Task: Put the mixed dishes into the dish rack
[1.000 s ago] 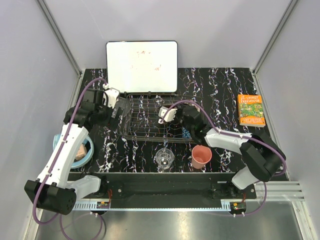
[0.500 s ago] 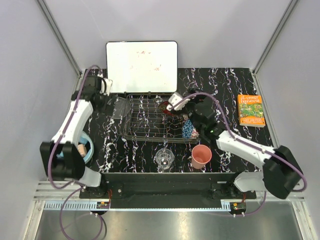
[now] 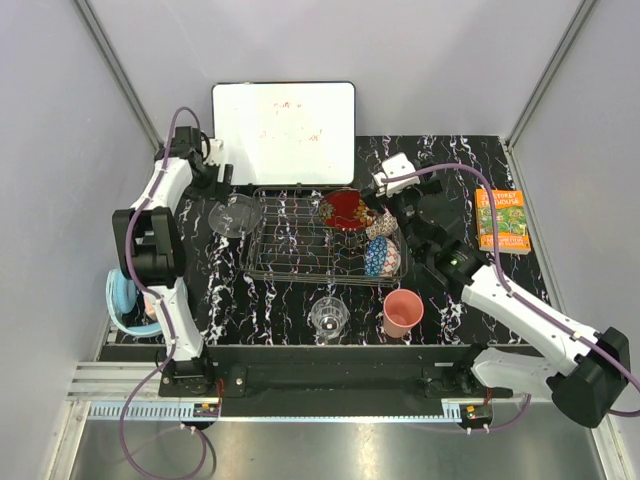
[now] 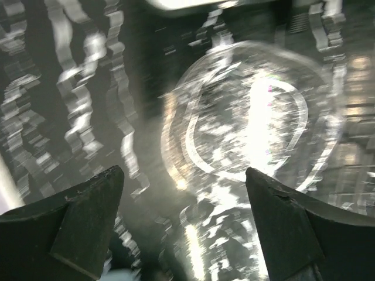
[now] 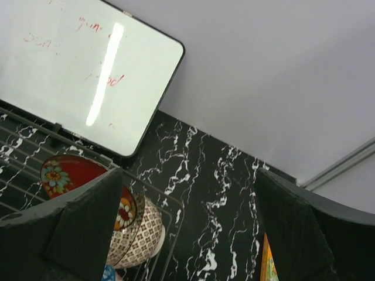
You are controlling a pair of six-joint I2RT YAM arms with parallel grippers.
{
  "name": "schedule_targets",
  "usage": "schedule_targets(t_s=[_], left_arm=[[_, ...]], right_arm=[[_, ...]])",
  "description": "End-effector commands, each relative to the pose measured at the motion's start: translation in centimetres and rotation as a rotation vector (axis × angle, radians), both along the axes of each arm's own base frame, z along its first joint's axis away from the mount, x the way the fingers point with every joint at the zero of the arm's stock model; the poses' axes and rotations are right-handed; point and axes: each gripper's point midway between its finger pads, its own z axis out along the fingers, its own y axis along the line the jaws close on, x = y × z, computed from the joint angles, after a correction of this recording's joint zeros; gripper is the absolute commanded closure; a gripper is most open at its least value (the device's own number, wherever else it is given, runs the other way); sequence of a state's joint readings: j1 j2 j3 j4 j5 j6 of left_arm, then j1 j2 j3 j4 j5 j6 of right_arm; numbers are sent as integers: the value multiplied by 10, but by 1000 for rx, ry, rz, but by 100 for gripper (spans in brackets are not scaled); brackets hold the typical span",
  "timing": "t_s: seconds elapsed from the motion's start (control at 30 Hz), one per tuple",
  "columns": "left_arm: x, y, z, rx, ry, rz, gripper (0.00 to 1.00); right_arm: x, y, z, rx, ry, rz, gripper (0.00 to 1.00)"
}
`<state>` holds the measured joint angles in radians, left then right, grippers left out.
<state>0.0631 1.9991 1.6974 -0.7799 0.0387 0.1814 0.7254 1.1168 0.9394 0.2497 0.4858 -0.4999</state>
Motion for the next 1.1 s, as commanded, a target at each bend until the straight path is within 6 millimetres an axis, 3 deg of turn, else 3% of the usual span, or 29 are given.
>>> schedule_targets(t_s=[0.0,0.07,0.3,0.57,0.7,0.8,0.93,0.97,1.07], left_arm=[[24,-18,8,-225,-46,-32,17],[28,-18,0,-290,-36,-37,20],[37,-4,-34,-255,14,-19,21],[17,-16,-65,-305,102,-71,24],[8,-15,-78,-302,140,-89,31],[0,-19,-84,-318,161,-100,41],[-10,-21,-90,-329,186,-106,69],[-12,-20,-88,-328,185,-112,82],[-23,-20,-86,-331,197,-115,100]], right_arm=[[-12,-12,-2,90,45,-27,0],[-16,-16,-7,95,59,-27,0],[-26,-23,-9,141,74,-26,0],[-28,-25,-12,128,79,-34,0],[-28,-26,-13,132,84,-32,0],[-30,-27,-15,125,85,-32,0],[-31,-29,-17,126,86,-37,1],[-31,-28,-17,125,88,-36,1],[-31,-28,-17,126,88,-34,1]])
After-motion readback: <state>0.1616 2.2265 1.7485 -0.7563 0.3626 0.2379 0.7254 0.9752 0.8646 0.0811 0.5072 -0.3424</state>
